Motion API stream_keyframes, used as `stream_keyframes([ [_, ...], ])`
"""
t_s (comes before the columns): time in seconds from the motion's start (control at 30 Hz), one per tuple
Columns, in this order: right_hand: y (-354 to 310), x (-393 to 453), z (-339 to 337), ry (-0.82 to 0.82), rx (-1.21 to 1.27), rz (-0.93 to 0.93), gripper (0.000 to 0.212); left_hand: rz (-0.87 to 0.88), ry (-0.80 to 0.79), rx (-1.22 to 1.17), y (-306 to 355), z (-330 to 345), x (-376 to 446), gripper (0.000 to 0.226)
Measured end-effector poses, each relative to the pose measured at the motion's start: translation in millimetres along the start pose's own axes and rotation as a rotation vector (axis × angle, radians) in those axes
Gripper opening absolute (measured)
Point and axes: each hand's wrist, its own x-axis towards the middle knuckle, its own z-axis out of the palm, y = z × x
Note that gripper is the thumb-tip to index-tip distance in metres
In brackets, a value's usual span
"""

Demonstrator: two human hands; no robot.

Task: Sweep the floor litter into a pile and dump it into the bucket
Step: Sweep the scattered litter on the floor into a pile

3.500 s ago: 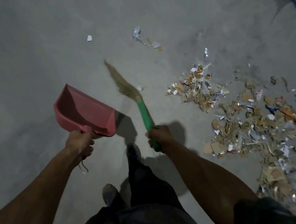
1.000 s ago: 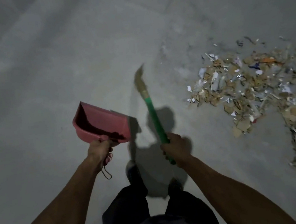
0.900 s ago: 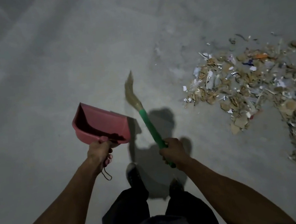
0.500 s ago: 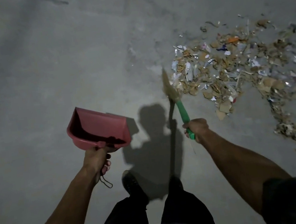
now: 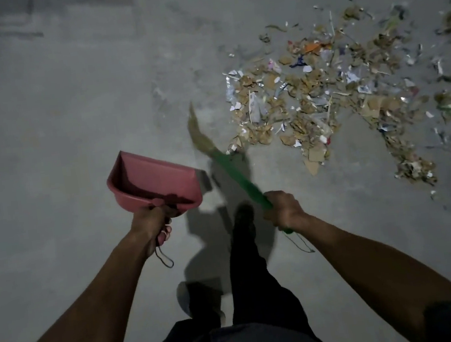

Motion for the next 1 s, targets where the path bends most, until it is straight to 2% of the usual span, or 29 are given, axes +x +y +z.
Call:
stream_keyframes([
  [0.07, 10.1, 18.8, -12.0, -0.035, 0.032, 0.024, 0.028, -0.001, 0.005, 0.017, 23.2, 20.4, 11.8, 0.006],
  [0.23, 54.2, 106.8, -68.3, -0.062, 0.276, 0.207, 0.033, 0.045, 0.066, 0.064, 85.5, 74.0, 47.0, 0.012],
  [0.4, 92.5, 187.9, -146.8, 0.134, 0.614, 0.296, 0.028, 0.019, 0.085, 0.112, 139.7, 134.0, 76.6, 0.016],
  [0.5, 95.3, 224.5, -194.0, 0.197, 0.726, 0.376, 0.005, -0.005, 0.06, 0.137, 167.0, 164.7, 86.8, 0.019],
  [0.67, 88.3, 247.4, -232.9, 0.337, 0.949, 0.443, 0.006, 0.034, 0.042, 0.146, 199.6, 205.1, 96.3, 0.019],
  [0.7, 86.5, 241.9, -231.9, 0.357, 0.965, 0.427, 0.014, 0.04, 0.038, 0.154, 204.6, 211.3, 96.9, 0.018],
  [0.73, 82.3, 230.6, -228.5, 0.353, 0.982, 0.413, 0.022, 0.043, 0.034, 0.164, 209.2, 216.6, 97.1, 0.016],
  [0.8, 72.5, 204.6, -215.6, 0.298, 1.049, 0.329, 0.024, 0.044, 0.029, 0.184, 217.1, 224.5, 95.2, 0.017],
  [0.93, 55.2, 143.8, -193.8, 0.105, 0.868, 0.205, 0.056, 0.07, 0.021, 0.215, 227.7, 230.1, 86.1, 0.017],
  [1.0, 52.8, 117.8, -186.5, -0.005, 0.79, 0.173, 0.06, 0.077, 0.015, 0.23, 229.3, 229.1, 80.7, 0.017],
])
